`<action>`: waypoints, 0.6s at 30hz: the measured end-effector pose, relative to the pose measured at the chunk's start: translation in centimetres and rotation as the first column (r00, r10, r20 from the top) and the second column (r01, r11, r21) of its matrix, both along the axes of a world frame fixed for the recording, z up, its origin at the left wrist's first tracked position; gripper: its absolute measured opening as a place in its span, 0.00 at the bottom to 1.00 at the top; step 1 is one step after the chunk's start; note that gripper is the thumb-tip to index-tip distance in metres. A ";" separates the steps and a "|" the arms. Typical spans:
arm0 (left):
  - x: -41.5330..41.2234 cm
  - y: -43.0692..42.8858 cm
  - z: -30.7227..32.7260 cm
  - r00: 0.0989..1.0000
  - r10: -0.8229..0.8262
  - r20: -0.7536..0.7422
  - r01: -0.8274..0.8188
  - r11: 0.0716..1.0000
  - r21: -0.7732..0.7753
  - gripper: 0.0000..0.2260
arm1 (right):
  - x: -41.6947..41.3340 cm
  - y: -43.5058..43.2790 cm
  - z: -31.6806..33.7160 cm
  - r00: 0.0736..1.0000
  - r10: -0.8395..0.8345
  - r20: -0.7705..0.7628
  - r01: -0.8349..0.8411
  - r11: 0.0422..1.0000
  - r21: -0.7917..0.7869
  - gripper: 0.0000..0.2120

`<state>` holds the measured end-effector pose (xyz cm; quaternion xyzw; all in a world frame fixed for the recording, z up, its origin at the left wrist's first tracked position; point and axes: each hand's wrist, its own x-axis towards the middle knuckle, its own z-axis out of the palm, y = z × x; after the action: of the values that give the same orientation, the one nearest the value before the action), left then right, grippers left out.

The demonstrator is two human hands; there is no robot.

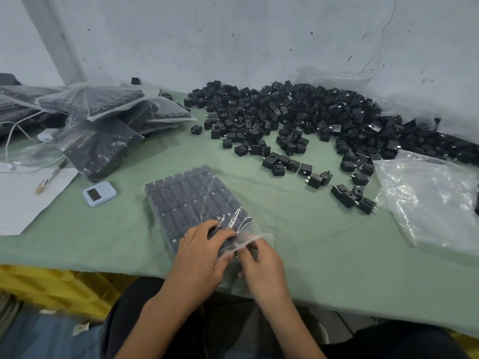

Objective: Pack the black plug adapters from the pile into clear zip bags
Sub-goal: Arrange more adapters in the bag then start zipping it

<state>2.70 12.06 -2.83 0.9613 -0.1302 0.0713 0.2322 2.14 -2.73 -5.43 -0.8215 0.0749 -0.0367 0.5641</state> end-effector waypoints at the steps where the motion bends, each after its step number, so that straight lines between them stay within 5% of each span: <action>1: 0.0 0.0 0.0 1.000 0.000 0.003 0.000 1.000 0.001 0.19 | -0.1 0.0 -0.1 1.000 -0.011 0.010 0.012 1.000 -0.029 0.04; 9: 0.0 -0.2 -0.1 0.999 0.026 0.025 -0.026 0.999 -0.024 0.17 | -0.7 -0.3 0.5 0.998 0.039 0.054 -0.037 0.999 -0.037 0.07; 14: 0.0 -0.3 -0.4 0.998 0.052 0.045 -0.051 0.998 -0.031 0.14 | -1.5 -2.3 1.1 0.976 0.217 -0.024 -0.201 0.934 0.296 0.10; 18: -0.1 -0.4 -0.5 0.996 0.056 0.070 -0.054 0.998 -0.031 0.13 | 0.0 -6.3 2.0 0.989 0.149 -0.021 -0.144 0.976 0.161 0.09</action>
<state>2.58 11.70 -3.34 0.9579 -0.1109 0.1134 0.2394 2.15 -8.99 -3.46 -0.7775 0.0260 0.0247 0.6279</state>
